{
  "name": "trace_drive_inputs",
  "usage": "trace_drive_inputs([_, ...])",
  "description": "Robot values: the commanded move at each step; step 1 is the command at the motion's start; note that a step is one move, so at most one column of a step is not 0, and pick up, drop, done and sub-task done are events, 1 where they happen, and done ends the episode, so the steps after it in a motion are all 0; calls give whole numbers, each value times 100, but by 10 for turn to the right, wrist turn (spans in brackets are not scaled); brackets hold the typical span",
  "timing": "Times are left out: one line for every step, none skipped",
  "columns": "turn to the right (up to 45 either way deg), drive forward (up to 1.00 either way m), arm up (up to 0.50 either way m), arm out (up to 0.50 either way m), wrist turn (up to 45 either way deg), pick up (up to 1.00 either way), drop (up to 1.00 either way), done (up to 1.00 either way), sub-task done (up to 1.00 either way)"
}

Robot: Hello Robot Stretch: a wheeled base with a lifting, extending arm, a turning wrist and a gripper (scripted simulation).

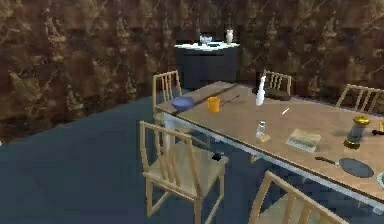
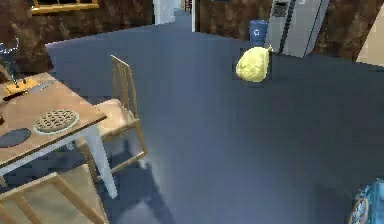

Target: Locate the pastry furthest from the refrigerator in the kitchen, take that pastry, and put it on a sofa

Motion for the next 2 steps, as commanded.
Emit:
trace_drive_inputs([-450, 0, 0, 0, 0, 0, 0, 0, 0])
trace_drive_inputs([0, 100, 0, 0, 0, 0, 0, 0, 0])
